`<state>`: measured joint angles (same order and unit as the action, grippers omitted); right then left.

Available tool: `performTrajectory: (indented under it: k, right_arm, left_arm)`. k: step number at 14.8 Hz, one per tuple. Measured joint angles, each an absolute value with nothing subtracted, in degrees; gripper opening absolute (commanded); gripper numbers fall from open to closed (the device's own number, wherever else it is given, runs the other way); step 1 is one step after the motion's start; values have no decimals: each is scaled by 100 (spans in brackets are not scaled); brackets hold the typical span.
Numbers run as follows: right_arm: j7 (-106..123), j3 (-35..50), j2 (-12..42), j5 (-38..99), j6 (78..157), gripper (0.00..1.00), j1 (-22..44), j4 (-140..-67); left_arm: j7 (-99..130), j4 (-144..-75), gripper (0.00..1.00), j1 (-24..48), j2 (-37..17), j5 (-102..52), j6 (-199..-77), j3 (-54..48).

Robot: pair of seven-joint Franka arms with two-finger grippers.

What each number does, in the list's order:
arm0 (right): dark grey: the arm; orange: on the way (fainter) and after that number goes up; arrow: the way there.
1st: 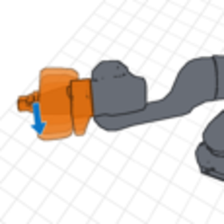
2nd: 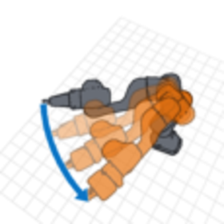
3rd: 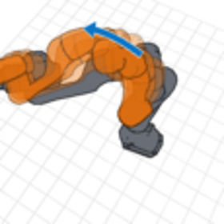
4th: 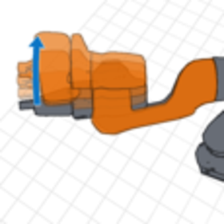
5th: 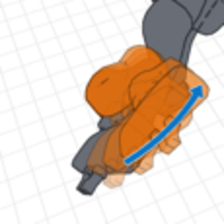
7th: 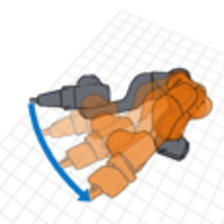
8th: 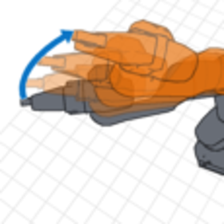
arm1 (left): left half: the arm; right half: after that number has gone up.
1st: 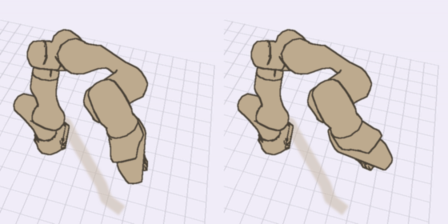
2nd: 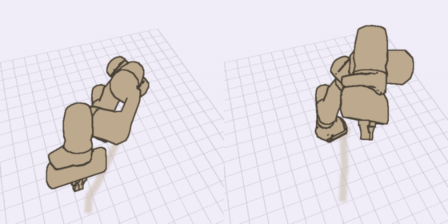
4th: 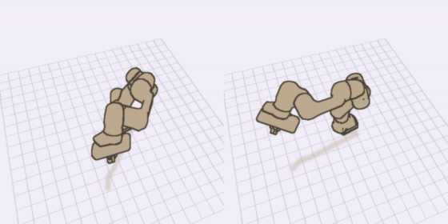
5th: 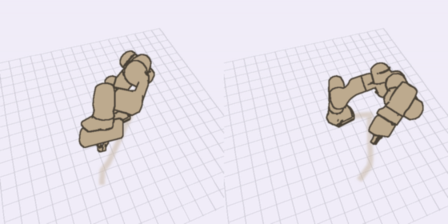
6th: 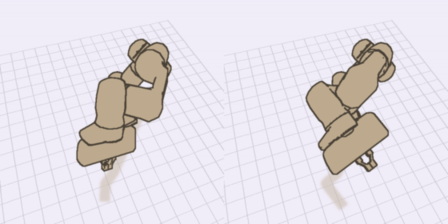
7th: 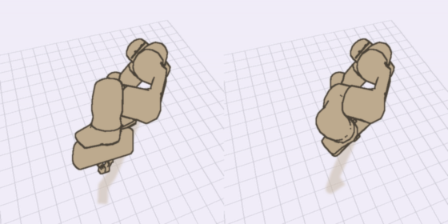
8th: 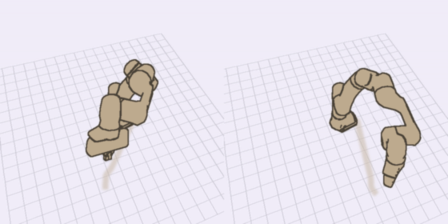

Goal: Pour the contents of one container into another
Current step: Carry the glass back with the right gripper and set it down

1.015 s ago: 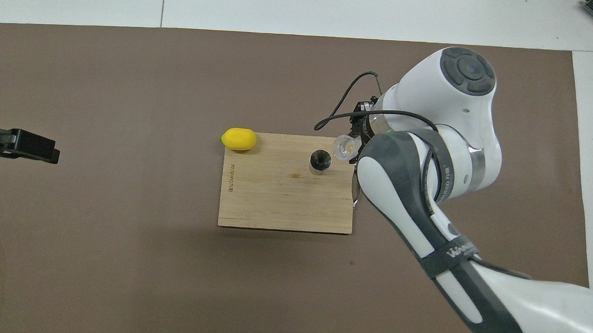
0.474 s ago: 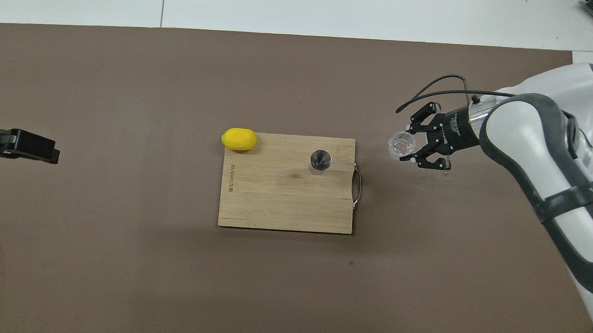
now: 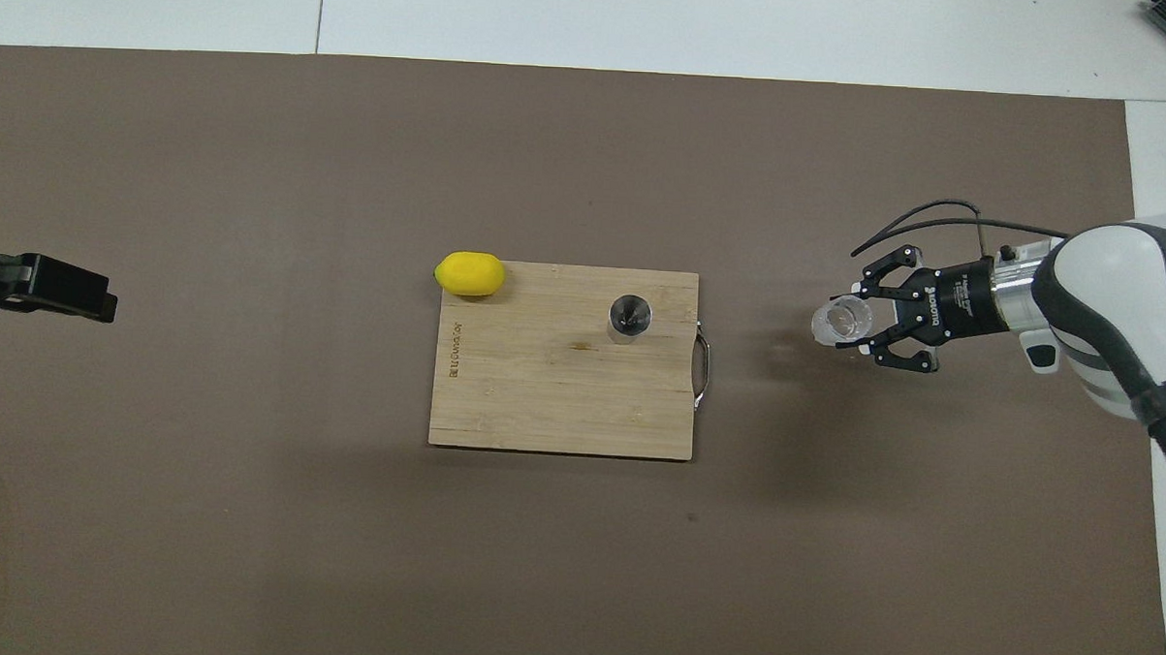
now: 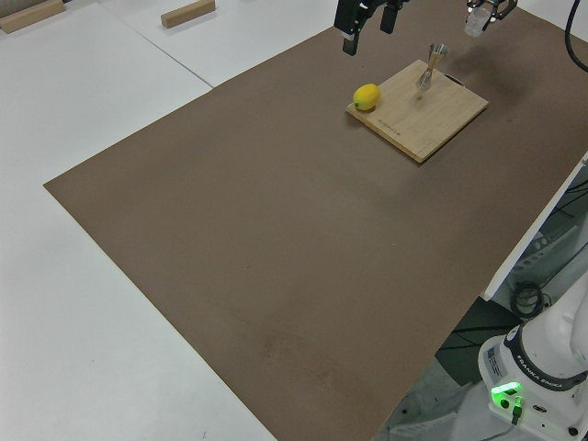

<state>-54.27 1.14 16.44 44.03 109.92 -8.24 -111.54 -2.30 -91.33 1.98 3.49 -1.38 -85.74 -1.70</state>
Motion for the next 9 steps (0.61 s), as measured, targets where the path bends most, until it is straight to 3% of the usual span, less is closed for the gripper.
performTrajectory:
  k: [5,9]
  right_arm:
    - [-4275,110,2021,4613,10994,0,-1400,-11462]
    - [-4205,156,2131,4905,11266,0,-1336,-11637]
  left_arm:
    - [-230,-9133,100,198,349,-138,-8573,-170]
    - [-230,-9133,100,198,349,-138,-8573,-169]
